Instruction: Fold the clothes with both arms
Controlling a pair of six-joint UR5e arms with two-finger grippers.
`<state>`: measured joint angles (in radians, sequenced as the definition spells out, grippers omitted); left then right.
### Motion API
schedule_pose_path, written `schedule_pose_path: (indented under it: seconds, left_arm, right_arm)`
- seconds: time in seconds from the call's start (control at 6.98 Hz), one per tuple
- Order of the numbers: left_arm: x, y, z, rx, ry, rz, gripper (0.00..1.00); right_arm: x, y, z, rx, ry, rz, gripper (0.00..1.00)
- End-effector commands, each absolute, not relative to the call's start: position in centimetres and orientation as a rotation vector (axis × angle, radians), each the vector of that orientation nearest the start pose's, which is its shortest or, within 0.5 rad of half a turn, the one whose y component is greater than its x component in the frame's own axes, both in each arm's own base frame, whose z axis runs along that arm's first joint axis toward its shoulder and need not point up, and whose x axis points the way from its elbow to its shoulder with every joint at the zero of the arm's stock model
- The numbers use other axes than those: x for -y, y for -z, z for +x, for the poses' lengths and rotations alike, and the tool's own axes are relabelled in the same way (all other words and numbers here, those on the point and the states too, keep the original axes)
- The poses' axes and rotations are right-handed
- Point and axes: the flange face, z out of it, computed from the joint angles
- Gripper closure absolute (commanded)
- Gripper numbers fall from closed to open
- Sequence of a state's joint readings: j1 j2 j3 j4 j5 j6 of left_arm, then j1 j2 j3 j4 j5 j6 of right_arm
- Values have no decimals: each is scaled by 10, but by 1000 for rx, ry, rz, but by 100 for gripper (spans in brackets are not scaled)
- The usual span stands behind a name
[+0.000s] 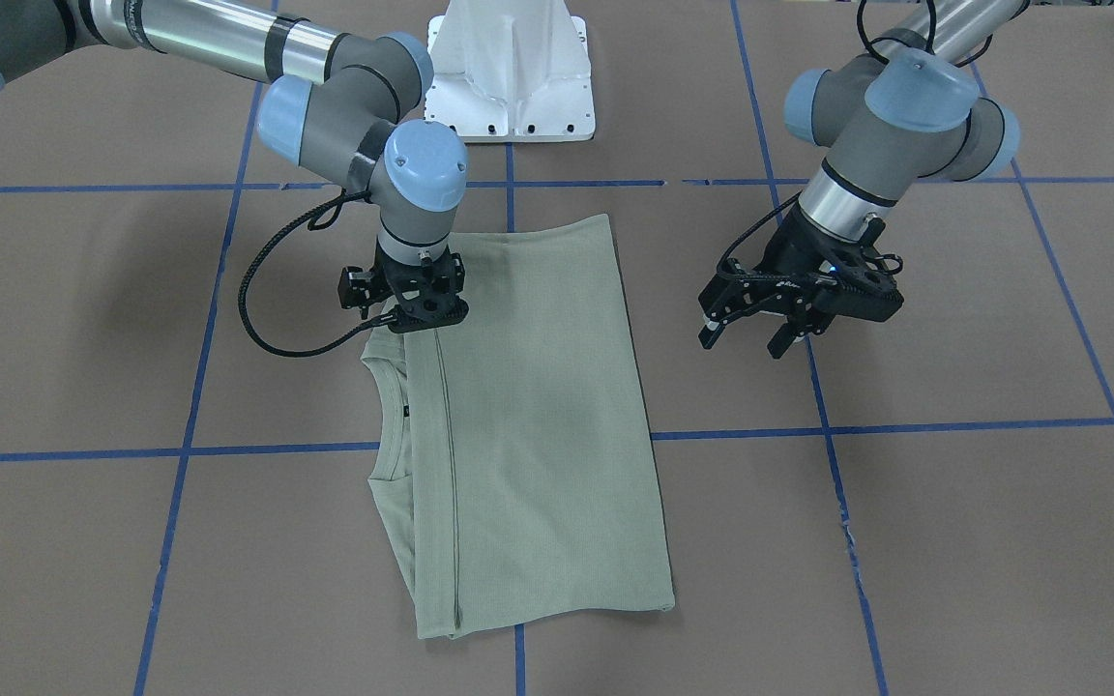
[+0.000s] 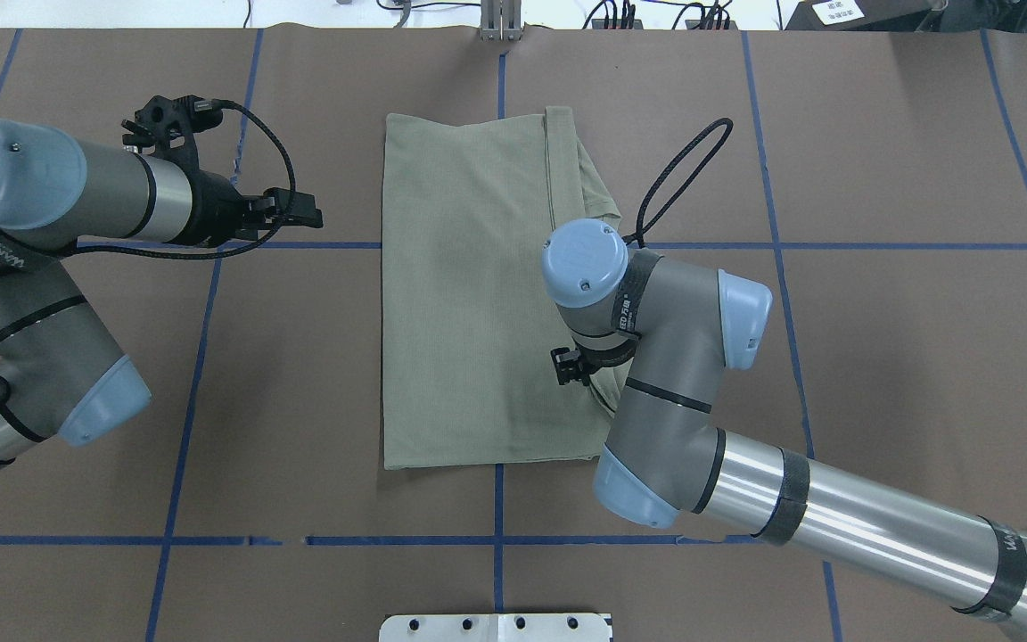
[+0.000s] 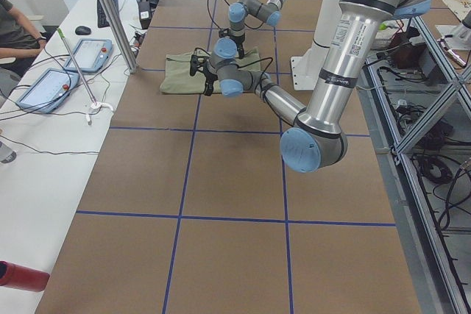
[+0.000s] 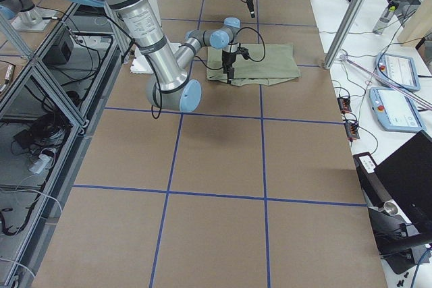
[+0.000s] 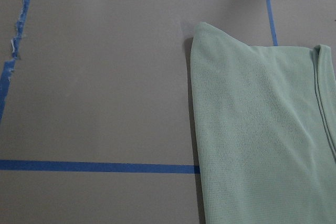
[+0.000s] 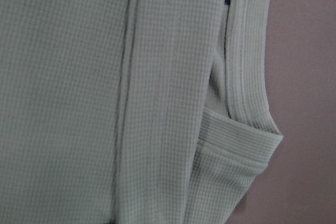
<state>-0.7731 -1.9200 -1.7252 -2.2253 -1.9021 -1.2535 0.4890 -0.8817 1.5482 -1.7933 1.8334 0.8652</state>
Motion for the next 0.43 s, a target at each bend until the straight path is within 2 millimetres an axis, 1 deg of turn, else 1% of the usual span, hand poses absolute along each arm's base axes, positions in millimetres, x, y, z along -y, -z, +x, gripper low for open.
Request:
schedule_pose_path:
  seconds: [0.0, 0.14, 0.29]
  left_arm:
    - [502, -316, 370, -1139, 211, 346, 0]
    - [503, -316, 371, -1138, 211, 345, 0]
    - [501, -316, 372, -1138, 208, 343, 0]
  right_arm:
    - [435, -295, -569, 511, 257, 35, 0]
    - [447, -293, -557, 527, 242, 26, 0]
    - [449, -304, -550, 526, 239, 9, 0]
